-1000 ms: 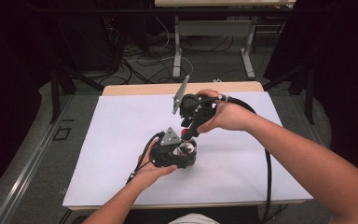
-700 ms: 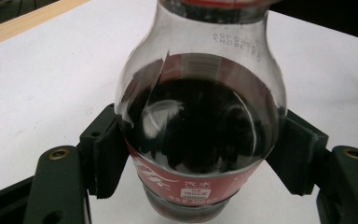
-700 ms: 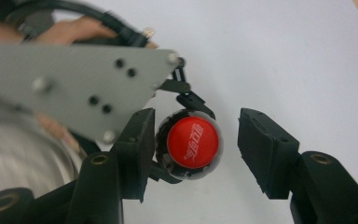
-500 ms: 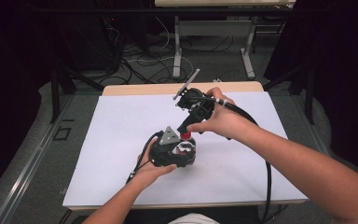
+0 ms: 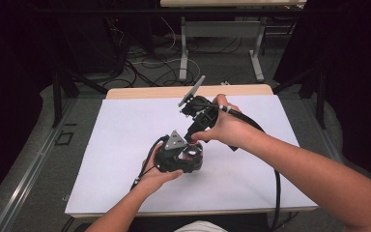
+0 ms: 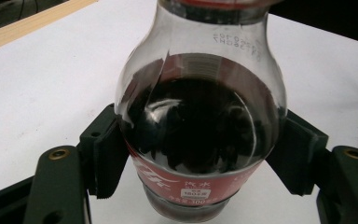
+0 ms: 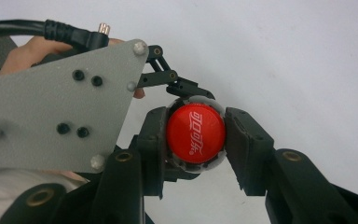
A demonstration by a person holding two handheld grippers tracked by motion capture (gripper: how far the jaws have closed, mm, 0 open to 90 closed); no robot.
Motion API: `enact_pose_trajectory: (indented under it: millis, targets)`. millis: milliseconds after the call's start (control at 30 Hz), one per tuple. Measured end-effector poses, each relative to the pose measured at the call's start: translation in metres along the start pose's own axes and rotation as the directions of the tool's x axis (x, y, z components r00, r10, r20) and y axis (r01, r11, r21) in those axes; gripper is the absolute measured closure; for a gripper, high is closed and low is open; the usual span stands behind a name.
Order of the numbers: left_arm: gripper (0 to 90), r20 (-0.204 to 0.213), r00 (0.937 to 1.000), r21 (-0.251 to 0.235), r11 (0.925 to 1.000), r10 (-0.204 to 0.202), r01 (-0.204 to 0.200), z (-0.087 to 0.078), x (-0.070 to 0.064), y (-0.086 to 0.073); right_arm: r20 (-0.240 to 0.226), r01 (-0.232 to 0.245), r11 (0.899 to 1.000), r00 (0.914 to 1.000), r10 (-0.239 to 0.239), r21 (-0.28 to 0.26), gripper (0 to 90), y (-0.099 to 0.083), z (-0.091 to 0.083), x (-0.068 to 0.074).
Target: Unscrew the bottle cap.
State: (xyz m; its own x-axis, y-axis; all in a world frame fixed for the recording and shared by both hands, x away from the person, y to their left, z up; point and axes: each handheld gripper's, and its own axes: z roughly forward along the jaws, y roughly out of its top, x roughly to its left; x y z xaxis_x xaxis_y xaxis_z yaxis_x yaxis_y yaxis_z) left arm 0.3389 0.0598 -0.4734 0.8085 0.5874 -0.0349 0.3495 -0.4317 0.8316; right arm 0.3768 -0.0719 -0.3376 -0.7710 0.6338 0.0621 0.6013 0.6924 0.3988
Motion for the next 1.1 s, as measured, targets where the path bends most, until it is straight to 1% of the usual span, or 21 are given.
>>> enact_pose_trajectory:
  millis: [67,100,133,200,267,400,433,500,567,600,667,700,733,767,800,833,900,933,1000,1067,1100]
  targets:
    - [30.0,-0.002,1.0,-0.001,1.0,-0.002,0.002,0.0,0.0,0.0,-0.011,0.028,1.0,0.9995,-0.028,-0.004,60.9,0.0,0.0,-0.001]
    - [30.0,0.0,1.0,-0.002,1.0,-0.003,0.003,0.0,0.0,0.0,-0.027,0.052,0.998,0.9982,-0.053,-0.038,60.9,0.0,0.002,-0.003]
    - [30.0,0.0,1.0,-0.003,1.0,-0.003,0.003,0.0,0.0,0.0,-0.046,0.101,0.995,0.9938,-0.101,-0.003,60.9,0.001,0.0,-0.005]
    - [30.0,0.017,0.9999,0.016,0.9999,0.003,-0.003,-0.002,0.0,0.001,-0.074,0.165,0.986,0.9835,-0.165,-0.01,61.0,0.002,0.0,-0.009]
    - [30.0,0.012,0.9999,0.001,1.0,0.003,-0.003,0.0,-0.001,0.0,-0.102,0.25,0.968,0.9632,-0.249,-0.002,61.1,0.003,0.0,-0.011]
    - [30.0,0.026,0.9996,0.013,0.9998,0.012,-0.012,-0.001,-0.002,0.001,-0.143,0.39,0.921,0.9111,-0.387,-0.006,61.2,0.004,-0.001,-0.015]
    - [30.0,0.017,0.9998,0.0,1.0,0.01,-0.01,0.001,-0.002,0.0,-0.152,0.426,0.905,0.8937,-0.422,-0.01,61.2,0.005,-0.001,-0.016]
    - [30.0,0.029,0.9994,0.017,0.9996,0.02,-0.021,-0.001,-0.002,0.001,-0.159,0.508,0.861,0.8485,-0.505,-0.02,61.1,0.006,-0.001,-0.017]
    - [30.0,0.02,0.9996,0.002,0.9998,0.019,-0.019,0.001,-0.003,0.0,-0.163,0.568,0.823,0.8103,-0.563,-0.02,61.1,0.007,-0.001,-0.016]
    - [30.1,0.031,0.9992,0.018,0.9995,0.025,-0.026,0.0,-0.003,0.001,-0.166,0.587,0.81,0.7965,-0.581,-0.02,61.1,0.007,-0.001,-0.016]
    - [30.0,0.024,0.9994,0.006,0.9996,0.026,-0.026,0.001,-0.004,0.0,-0.164,0.618,0.786,0.775,-0.61,-0.006,61.0,0.007,-0.001,-0.015]
    - [30.0,0.023,0.9994,0.007,0.9997,0.025,-0.025,0.002,-0.004,0.0,-0.164,0.636,0.772,0.7606,-0.628,-0.009,60.9,0.007,-0.001,-0.015]
    - [30.0,0.024,0.9995,0.006,0.9997,0.023,-0.023,0.002,-0.004,0.0,-0.167,0.641,0.767,0.7554,-0.634,-0.009,60.8,0.007,-0.001,-0.014]
    - [30.0,0.027,0.9993,0.014,0.9995,0.028,-0.028,0.001,-0.004,0.0,-0.159,0.628,0.778,0.7683,-0.62,-0.002,60.7,0.007,-0.001,-0.014]
    - [30.0,0.03,0.9993,0.017,0.9996,0.024,-0.024,0.0,-0.003,0.001,-0.157,0.6,0.8,0.79,-0.592,0.001,60.5,0.007,-0.002,-0.014]
    - [30.0,0.017,0.9997,0.002,0.9998,0.019,-0.019,0.001,-0.003,0.0,-0.157,0.564,0.826,0.8149,-0.558,-0.01,57.5,0.007,-0.003,-0.014]
    - [30.0,0.012,0.9997,-0.002,0.9998,0.019,-0.019,0.0,-0.002,0.0,-0.146,0.46,0.886,0.8741,-0.463,-0.056,45.6,0.007,-0.01,-0.015]
    - [30.0,0.011,0.9998,-0.005,0.9999,0.015,-0.015,0.0,-0.002,0.0,-0.146,0.416,0.906,0.8945,-0.423,-0.077,45.4,0.007,-0.014,-0.016]
    - [30.0,0.007,0.9998,-0.004,0.9999,0.017,-0.017,0.0,-0.001,0.0,-0.137,0.338,0.935,0.9267,-0.35,-0.102,45.5,0.007,-0.019,-0.016]
    - [30.0,0.01,0.9998,0.01,0.9998,0.016,-0.016,-0.001,-0.001,0.001,-0.089,0.248,0.964,0.9624,-0.256,-0.094,44.7,0.006,-0.022,-0.017]
    - [30.0,-0.003,0.9999,-0.002,0.9999,0.014,-0.015,0.0,-0.001,0.001,-0.068,0.216,0.972,0.9725,-0.223,-0.093,44.4,0.006,-0.022,-0.016]
